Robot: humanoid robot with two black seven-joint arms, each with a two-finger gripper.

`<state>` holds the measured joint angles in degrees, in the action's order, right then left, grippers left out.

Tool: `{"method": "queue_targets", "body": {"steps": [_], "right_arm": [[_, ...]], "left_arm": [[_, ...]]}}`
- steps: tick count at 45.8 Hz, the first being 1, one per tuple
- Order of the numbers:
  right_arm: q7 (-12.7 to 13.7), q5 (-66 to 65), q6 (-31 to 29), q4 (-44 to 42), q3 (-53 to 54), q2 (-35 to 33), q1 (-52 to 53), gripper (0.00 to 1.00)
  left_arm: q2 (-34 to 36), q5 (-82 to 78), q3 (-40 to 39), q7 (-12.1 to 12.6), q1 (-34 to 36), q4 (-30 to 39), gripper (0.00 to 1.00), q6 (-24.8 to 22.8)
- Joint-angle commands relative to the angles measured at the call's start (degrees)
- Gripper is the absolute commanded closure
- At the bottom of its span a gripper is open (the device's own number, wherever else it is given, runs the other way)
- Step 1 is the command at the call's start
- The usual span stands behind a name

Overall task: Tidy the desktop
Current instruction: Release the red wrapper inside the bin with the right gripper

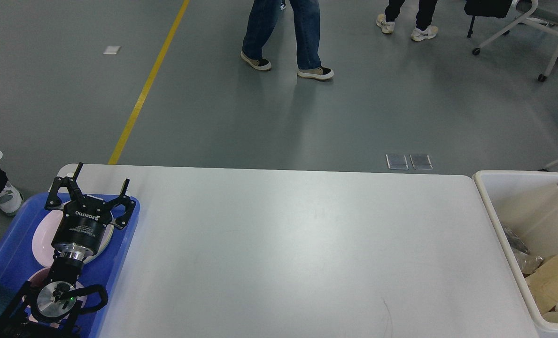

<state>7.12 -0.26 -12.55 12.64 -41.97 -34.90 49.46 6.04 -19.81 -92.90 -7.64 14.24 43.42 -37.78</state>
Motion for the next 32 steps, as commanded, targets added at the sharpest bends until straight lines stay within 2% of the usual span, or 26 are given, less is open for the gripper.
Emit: {"method": "queue_targets", "body": {"steps": [1, 9, 15, 28, 29, 30, 32], "right_arm": [[0.0, 0.2, 5.9, -11.3, 3.2, 8.8, -11.4, 1.0], [0.3, 0.2, 13.2, -12.2, 3.6, 13.4, -15.8, 1.0], [0.3, 0.2, 14.2, -12.8, 3.2, 15.9, -17.6, 1.0], [0.3, 0.2, 14.2, -12.8, 2.9, 15.5, -19.1, 1.0], [0.3, 0.2, 14.3, -12.8, 2.6, 15.5, -19.1, 0.92], [0.3, 0.2, 14.7, -12.8, 2.5, 15.5, -19.2, 0.65], [0.3, 0.2, 16.0, -12.8, 2.5, 15.3, -19.1, 0.25]], "left_arm": [[-0.1, -0.1, 0.0, 0.0, 0.0, -0.1, 0.04, 0.0], [-0.1, -0.1, 0.0, 0.0, 0.0, 0.0, 0.04, 0.0], [0.0, 0.0, 0.0, 0.0, 0.0, 0.0, 0.04, 0.0], [-0.1, 0.0, 0.0, 0.0, 0.0, 0.0, 0.04, 0.0], [0.0, 0.0, 0.0, 0.0, 0.0, 0.0, 0.04, 0.0], [0.0, 0.0, 0.0, 0.0, 0.0, 0.0, 0.04, 0.0], [-0.1, -0.1, 0.0, 0.0, 0.0, -0.1, 0.04, 0.0]]}}
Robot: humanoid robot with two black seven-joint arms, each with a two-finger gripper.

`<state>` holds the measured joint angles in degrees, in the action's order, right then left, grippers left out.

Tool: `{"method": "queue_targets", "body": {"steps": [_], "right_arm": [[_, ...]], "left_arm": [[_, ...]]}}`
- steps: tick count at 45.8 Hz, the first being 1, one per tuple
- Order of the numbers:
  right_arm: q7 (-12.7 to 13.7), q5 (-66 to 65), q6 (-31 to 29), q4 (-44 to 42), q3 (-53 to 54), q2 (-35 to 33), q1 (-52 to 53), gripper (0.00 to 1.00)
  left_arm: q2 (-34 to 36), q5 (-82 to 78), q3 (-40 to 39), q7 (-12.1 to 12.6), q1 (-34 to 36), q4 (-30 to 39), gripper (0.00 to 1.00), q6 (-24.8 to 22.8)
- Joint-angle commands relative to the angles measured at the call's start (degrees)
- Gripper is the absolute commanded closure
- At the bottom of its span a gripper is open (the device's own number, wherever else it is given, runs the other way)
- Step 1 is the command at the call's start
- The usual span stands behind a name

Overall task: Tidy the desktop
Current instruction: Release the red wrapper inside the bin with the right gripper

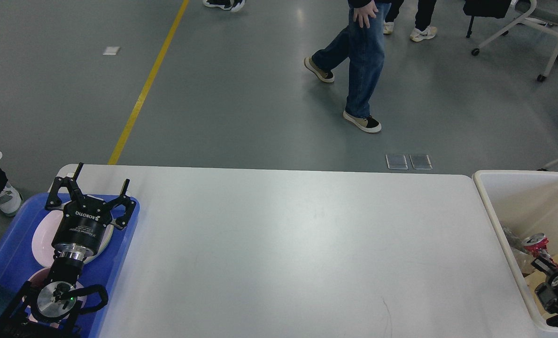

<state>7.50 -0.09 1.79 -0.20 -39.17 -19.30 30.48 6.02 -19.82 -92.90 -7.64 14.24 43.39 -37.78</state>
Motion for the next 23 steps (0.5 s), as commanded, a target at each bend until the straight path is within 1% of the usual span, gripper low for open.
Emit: {"method": "queue_targets", "body": {"steps": [1, 2, 6, 14, 23], "right_arm": [[-0.1, 0.0, 2.7, 0.1, -0.3, -0.5, -0.2, 0.09], [-0.1, 0.0, 3.7, 0.1, -0.3, -0.7, -0.2, 0.02], [-0.2, 0.0, 6.3, 0.4, -0.2, -0.8, -0.2, 0.0], [-0.2, 0.0, 6.4, 0.6, -0.3, -0.9, -0.2, 0.0], [-1.0, 0.4, 6.2, 1.1, 2.5, -5.0, 4.2, 0.02]], "left_arm": [[0.0, 0.0, 0.0, 0.0, 0.0, 0.0, 0.04, 0.0], [0.0, 0.0, 0.0, 0.0, 0.0, 0.0, 0.04, 0.0], [0.0, 0.0, 0.0, 0.0, 0.0, 0.0, 0.04, 0.0], [0.0, 0.0, 0.0, 0.0, 0.0, 0.0, 0.04, 0.0], [0.0, 0.0, 0.0, 0.0, 0.0, 0.0, 0.04, 0.0]]}}
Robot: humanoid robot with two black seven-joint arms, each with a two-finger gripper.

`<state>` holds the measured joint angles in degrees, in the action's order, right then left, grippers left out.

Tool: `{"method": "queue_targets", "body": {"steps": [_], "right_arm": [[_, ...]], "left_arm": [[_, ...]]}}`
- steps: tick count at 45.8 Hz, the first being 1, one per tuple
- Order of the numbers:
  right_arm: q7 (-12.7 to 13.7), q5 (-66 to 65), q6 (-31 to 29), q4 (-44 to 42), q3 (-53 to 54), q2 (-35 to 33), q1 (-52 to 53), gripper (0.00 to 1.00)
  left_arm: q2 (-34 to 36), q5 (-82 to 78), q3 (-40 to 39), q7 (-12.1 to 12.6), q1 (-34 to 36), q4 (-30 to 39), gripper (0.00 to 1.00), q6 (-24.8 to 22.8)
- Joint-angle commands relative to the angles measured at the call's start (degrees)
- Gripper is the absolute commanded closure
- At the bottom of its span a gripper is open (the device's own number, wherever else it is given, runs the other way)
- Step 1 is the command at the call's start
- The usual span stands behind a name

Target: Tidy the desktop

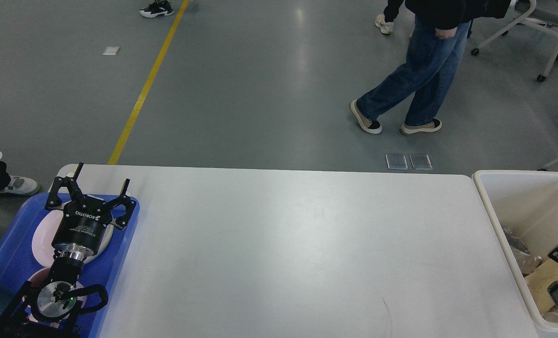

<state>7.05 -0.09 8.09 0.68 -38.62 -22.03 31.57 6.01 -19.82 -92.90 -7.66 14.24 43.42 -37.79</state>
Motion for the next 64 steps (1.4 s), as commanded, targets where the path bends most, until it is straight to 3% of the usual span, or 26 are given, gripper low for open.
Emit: {"method": "queue_targets", "body": {"steps": [1, 10, 20, 24, 32, 40, 42, 47, 52, 57, 59, 64], "right_arm": [[-0.7, 0.7, -0.2, 0.2, 2.9, -2.6, 4.0, 0.02], [-5.6, 7.7, -5.8, 0.2, 16.5, -5.2, 13.2, 0.02], [-6.0, 10.8, -10.2, 5.1, 47.1, -7.3, 18.1, 0.0], [-6.1, 10.8, -10.2, 11.2, 56.4, -9.2, 18.3, 0.0], [-6.3, 10.7, -10.2, 32.7, 74.0, -13.1, 14.8, 0.0], [-6.7, 7.8, -12.8, 41.7, 96.3, -8.9, 3.9, 0.0], [-8.4, 3.4, -15.8, 42.9, 98.6, -7.5, 1.8, 0.0], [-18.8, -6.7, -22.8, 42.6, 105.8, -2.3, -2.7, 0.0], [-24.0, -13.7, -23.4, 42.8, 108.1, 3.3, -7.1, 0.0], [-32.6, -17.8, -23.3, 42.5, 107.6, 6.0, -9.6, 0.0], [-33.9, -18.2, -23.3, 42.1, 107.1, 6.9, -10.5, 0.0], [-33.5, -17.6, -22.8, 41.7, 106.1, 7.4, -10.8, 0.0]], "left_arm": [[0.1, 0.0, 0.0, 0.0, 0.0, -0.1, 0.04, 0.0], [0.1, 0.0, 0.0, 0.0, 0.0, 0.0, 0.04, 0.0], [0.0, 0.0, 0.0, 0.0, 0.0, 0.0, 0.04, 0.0], [0.0, 0.0, 0.0, 0.0, 0.0, 0.0, 0.04, 0.0], [0.1, 0.0, 0.0, 0.0, 0.0, 0.0, 0.04, 0.0], [0.1, 0.0, 0.0, 0.0, 0.0, 0.0, 0.04, 0.0], [0.1, 0.0, 0.0, 0.0, 0.0, -0.1, 0.04, 0.0], [0.0, 0.0, 0.0, 0.0, 0.0, 0.0, 0.04, 0.0], [0.0, 0.0, 0.0, 0.0, 0.0, -0.1, 0.04, 0.0], [0.1, 0.0, 0.0, 0.0, 0.0, -0.1, 0.04, 0.0], [0.0, 0.0, 0.0, 0.0, 0.0, 0.0, 0.04, 0.0], [0.1, 0.0, 0.0, 0.0, 0.0, 0.0, 0.04, 0.0]]}}
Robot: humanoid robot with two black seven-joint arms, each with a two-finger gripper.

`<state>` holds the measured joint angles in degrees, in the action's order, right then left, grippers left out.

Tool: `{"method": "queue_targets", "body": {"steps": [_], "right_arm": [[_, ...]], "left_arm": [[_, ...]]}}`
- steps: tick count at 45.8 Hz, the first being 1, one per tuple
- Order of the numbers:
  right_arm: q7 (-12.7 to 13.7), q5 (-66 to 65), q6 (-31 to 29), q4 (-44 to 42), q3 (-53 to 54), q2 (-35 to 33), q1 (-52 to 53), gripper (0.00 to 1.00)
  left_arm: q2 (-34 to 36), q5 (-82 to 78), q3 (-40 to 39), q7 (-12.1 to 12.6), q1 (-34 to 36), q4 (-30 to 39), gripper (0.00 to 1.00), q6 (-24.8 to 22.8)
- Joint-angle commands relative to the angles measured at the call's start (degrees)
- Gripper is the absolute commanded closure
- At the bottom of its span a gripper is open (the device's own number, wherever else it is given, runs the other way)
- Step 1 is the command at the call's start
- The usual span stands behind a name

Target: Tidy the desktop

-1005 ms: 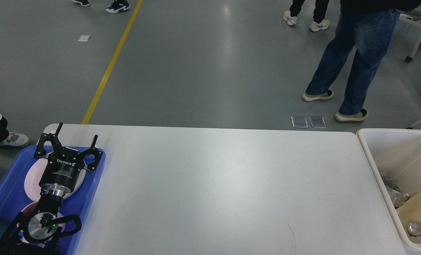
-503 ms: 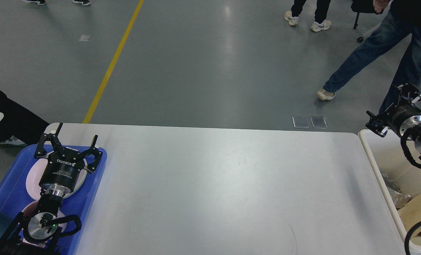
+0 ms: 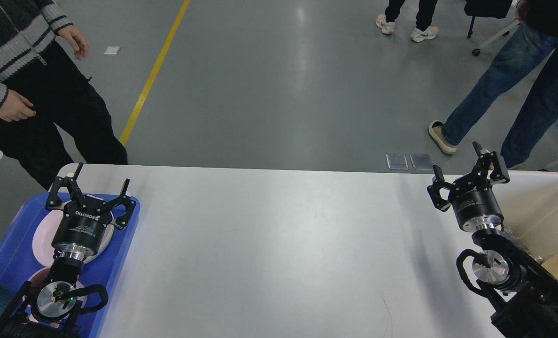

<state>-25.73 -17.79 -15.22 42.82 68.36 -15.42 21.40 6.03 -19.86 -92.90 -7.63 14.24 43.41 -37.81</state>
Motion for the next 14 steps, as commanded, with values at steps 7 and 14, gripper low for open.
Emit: {"method": "queue_targets", "body": {"steps": [7, 14], "right_arm": [[-0.8, 0.6, 1.5, -0.7, -0.9, 0.7, -0.7, 0.0], [-0.8, 1.0, 1.1, 0.2, -0.9, 0.8, -1.0, 0.0]], "left_arm": [[0.0, 0.0, 0.0, 0.0, 0.0, 0.0, 0.04, 0.0], [-0.1, 0.0, 0.0, 0.0, 0.0, 0.0, 0.04, 0.0]]}}
